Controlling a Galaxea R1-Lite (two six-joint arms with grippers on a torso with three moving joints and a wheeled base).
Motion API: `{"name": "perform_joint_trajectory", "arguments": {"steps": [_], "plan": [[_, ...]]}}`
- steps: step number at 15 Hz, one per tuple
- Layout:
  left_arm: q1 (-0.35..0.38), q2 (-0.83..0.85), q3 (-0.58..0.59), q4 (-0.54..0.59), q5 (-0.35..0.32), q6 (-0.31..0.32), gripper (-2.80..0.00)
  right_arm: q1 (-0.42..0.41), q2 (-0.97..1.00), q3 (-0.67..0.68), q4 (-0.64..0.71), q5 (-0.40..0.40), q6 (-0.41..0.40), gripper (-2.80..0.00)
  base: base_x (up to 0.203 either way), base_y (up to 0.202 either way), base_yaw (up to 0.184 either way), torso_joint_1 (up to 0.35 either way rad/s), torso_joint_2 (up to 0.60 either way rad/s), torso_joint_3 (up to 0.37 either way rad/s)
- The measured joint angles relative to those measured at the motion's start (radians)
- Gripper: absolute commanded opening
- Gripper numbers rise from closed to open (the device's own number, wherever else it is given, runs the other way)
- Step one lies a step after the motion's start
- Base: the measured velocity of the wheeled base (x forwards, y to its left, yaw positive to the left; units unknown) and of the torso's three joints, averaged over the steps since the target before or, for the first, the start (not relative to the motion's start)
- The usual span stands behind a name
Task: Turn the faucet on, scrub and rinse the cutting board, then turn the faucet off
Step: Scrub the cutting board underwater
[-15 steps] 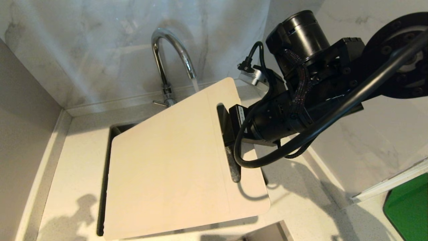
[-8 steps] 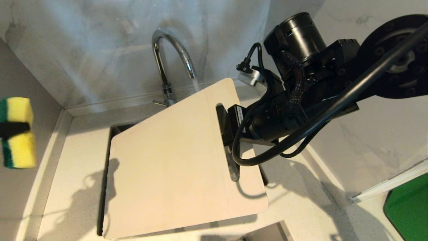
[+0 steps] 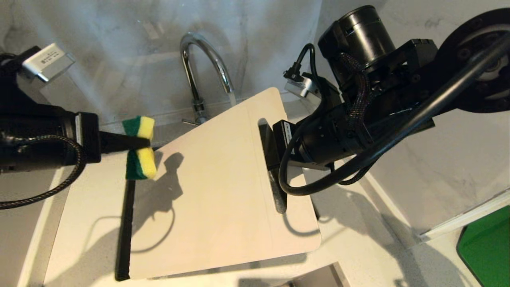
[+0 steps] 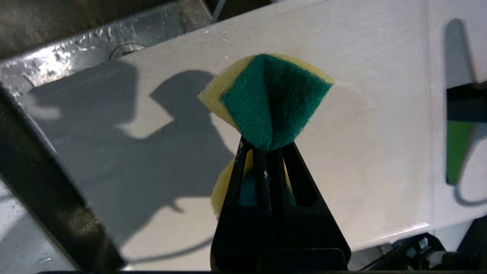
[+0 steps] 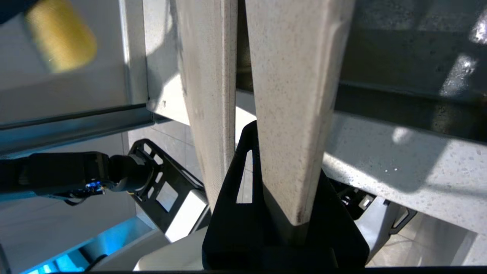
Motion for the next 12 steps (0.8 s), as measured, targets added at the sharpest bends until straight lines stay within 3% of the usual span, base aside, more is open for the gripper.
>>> {"name": "perform_joint_trajectory", "arguments": {"steps": [5,9,12], "plan": [[-0.041,0.061,-0.011,-0.024,0.010,0.000,-2.80,0.000,-0.001,0.004,-0.001,0.001,0.000,-2.80,0.000,0.000,0.000,0.000,0.00,0.000],[-0.072,0.110,-0.025,-0.030,0.074,0.002,-2.80,0.000,-0.008,-0.002,-0.001,-0.001,-0.001,-2.80,0.000,0.000,0.000,0.000,0.00,0.000],[-0.093,0.121,-0.027,-0.030,0.079,0.002,-2.80,0.000,-0.017,0.005,-0.001,0.001,-0.001,-2.80,0.000,0.000,0.000,0.000,0.00,0.000]]}}
